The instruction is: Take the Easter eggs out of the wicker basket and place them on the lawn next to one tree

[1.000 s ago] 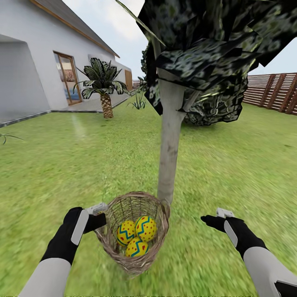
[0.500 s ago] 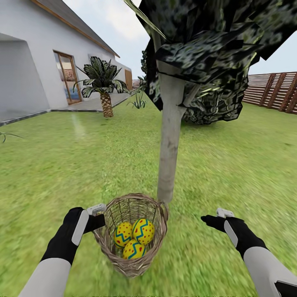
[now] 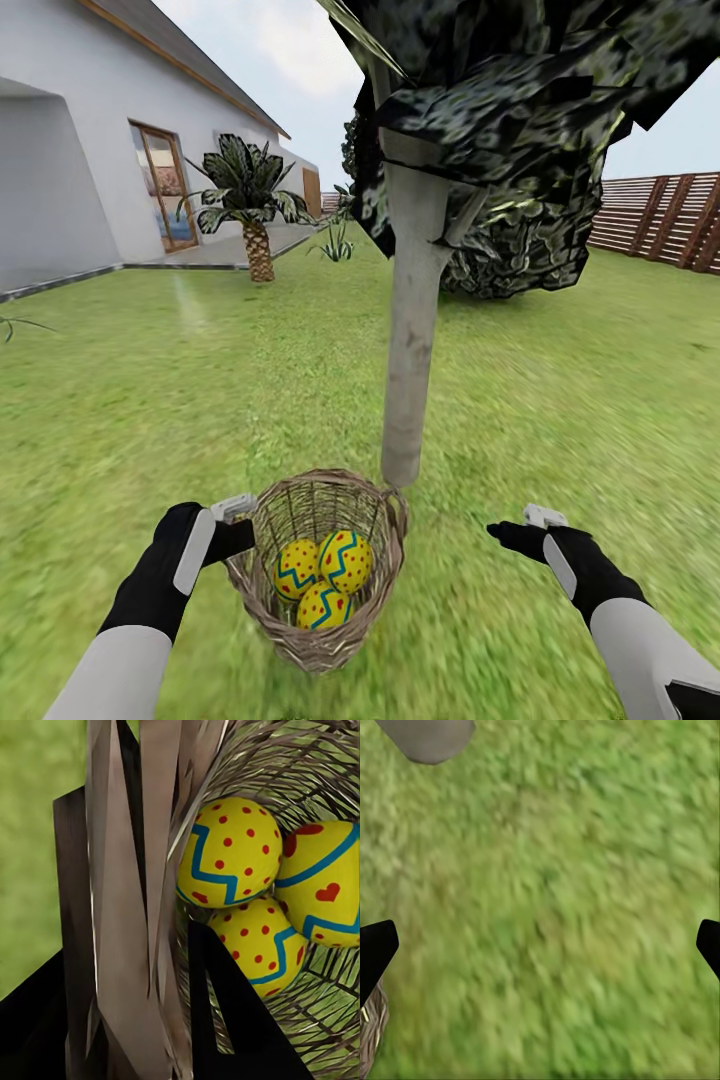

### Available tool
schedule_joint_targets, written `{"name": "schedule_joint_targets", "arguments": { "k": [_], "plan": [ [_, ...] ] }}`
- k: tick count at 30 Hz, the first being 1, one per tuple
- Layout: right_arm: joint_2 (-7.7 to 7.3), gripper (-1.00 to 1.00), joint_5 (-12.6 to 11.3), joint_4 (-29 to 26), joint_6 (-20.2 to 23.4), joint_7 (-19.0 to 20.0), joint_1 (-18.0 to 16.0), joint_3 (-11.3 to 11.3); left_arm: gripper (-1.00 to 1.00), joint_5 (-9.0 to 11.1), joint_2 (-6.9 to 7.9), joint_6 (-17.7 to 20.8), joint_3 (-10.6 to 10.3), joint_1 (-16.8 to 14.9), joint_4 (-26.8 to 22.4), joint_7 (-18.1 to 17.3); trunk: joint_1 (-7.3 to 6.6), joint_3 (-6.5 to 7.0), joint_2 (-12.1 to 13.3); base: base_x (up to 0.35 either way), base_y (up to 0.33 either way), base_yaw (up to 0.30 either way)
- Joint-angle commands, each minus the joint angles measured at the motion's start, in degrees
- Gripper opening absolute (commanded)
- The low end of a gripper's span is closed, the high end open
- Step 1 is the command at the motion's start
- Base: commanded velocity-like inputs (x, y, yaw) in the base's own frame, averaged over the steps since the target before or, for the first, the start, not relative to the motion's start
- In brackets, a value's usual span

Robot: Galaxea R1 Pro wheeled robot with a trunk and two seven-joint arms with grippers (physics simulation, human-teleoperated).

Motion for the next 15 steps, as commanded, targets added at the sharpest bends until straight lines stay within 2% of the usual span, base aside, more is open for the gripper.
{"name": "schedule_joint_targets", "arguments": {
  "k": [1, 5, 15],
  "plan": [
    [0.0, 1.0, -0.5, -0.1, 0.3, 0.0, 0.0, -0.2, -1.0, 1.3, -0.05, 0.1, 0.1, -0.1, -0.1, 0.5, 0.21, -0.24, -0.4, 0.0, 0.0, 0.0],
    [-0.05, 1.0, -0.5, -0.1, 0.3, 0.0, 0.0, -0.2, -1.0, 1.3, -0.05, 0.1, 0.1, 0.0, 0.0, 0.5, 1.08, -0.96, -2.0, 0.0, 0.0, 0.0],
    [-0.05, 1.0, -0.5, -0.1, 0.3, 0.0, 0.0, -0.2, -1.0, 1.3, -0.05, 0.1, 0.1, 0.0, -0.1, 0.5, 1.34, -3.17, -2.2, 0.0, 0.0, 0.0]
  ]
}}
